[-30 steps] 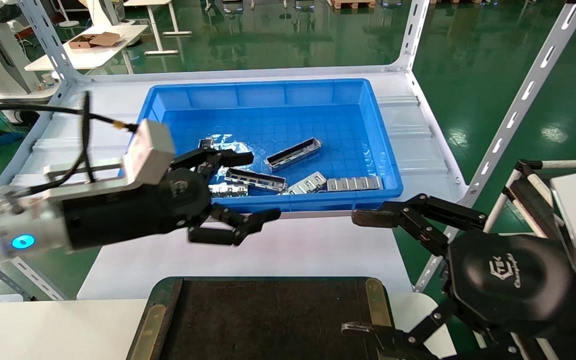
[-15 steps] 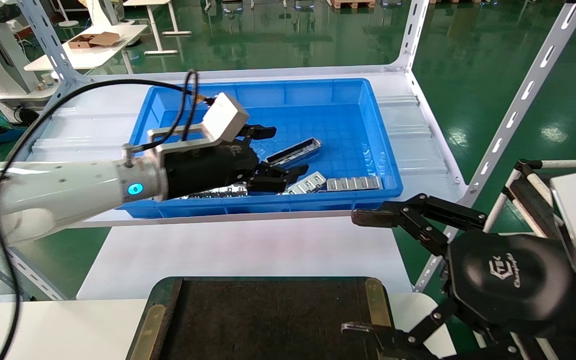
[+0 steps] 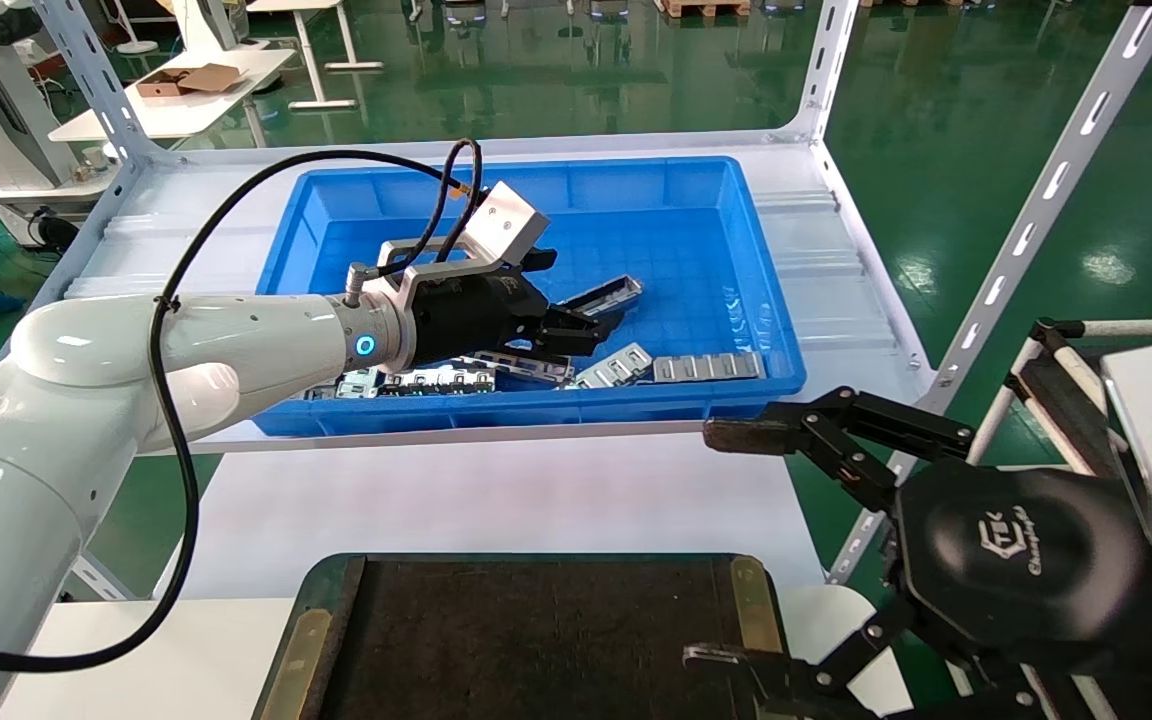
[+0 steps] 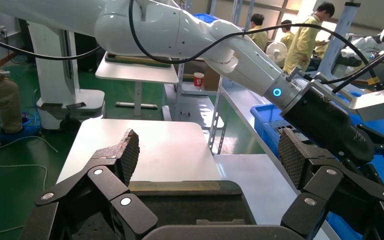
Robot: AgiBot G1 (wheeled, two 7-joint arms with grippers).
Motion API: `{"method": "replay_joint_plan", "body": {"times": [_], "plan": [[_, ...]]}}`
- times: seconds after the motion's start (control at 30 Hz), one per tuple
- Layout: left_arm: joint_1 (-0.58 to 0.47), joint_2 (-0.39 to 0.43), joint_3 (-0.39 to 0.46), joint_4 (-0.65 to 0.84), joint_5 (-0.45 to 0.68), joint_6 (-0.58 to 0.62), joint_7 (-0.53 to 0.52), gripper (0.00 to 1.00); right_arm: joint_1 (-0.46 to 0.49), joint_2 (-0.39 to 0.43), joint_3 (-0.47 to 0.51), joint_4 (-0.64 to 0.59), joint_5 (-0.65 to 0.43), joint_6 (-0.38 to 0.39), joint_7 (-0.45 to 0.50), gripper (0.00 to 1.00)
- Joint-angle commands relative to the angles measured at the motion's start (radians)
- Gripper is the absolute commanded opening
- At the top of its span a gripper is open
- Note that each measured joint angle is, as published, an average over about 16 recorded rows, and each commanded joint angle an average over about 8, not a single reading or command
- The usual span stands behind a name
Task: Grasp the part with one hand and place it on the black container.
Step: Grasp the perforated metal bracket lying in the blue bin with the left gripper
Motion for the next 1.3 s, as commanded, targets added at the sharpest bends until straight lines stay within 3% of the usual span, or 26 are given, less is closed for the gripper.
{"method": "replay_joint_plan", "body": {"times": [0.03,0.23,0.27,0.8,1.3], "plan": [[-0.008,0.01,0.006,0.028,-0.009,-0.013,0.012,0.79,0.0,0.0,0.0,0.0,0.0,0.0,0.0,0.75],[-0.001,0.014,0.063,0.022,-0.037,-0.051,-0.03,0.05,0.0,0.0,0.0,0.0,0.0,0.0,0.0,0.0],[0.0,0.014,0.074,0.018,-0.042,-0.059,-0.04,0.0,0.0,0.0,0.0,0.0,0.0,0.0,0.0,0.0],[0.022,0.012,0.243,-0.042,-0.123,-0.17,-0.151,0.0,0.0,0.0,-0.001,0.0,0.001,0.0,0.0,0.0],[0.033,0.009,0.35,-0.044,-0.205,-0.228,-0.172,0.0,0.0,0.001,-0.001,0.0,0.001,0.001,-0.001,0.0]]}}
